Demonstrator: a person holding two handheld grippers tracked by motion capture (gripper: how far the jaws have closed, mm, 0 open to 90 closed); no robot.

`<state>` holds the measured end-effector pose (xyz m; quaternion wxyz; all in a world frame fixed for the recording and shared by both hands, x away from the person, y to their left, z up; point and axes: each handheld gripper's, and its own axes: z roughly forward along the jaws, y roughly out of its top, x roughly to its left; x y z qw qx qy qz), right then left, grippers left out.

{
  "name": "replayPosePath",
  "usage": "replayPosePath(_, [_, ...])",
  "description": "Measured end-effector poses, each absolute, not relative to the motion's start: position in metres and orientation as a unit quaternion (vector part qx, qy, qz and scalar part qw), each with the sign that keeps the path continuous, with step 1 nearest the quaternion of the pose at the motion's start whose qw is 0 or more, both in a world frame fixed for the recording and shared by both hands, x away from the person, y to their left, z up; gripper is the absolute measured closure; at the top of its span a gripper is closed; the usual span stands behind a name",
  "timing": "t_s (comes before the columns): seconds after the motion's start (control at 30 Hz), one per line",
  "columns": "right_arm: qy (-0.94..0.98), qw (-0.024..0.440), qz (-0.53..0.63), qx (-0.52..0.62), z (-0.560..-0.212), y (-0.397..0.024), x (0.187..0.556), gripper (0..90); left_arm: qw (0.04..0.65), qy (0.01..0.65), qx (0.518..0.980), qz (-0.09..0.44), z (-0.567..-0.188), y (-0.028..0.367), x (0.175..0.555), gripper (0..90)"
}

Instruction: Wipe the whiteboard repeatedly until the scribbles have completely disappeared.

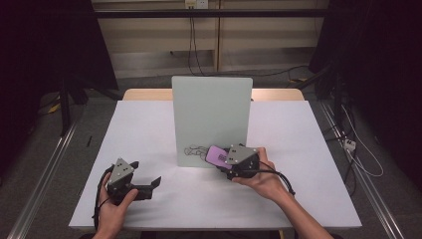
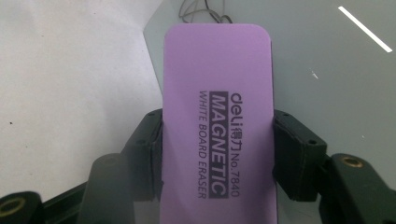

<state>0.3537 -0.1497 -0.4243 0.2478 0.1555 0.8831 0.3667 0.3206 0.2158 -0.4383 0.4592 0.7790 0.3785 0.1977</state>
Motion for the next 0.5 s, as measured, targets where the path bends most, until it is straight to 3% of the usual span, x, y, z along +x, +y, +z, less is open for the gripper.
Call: replayPosePath(0.5, [0.877,0.264,0.372,0.152,-0.419,-0.15,0.354,41.8,0.46,0.378,0.778,0.2,-0.438,0.217,0.32,4.7])
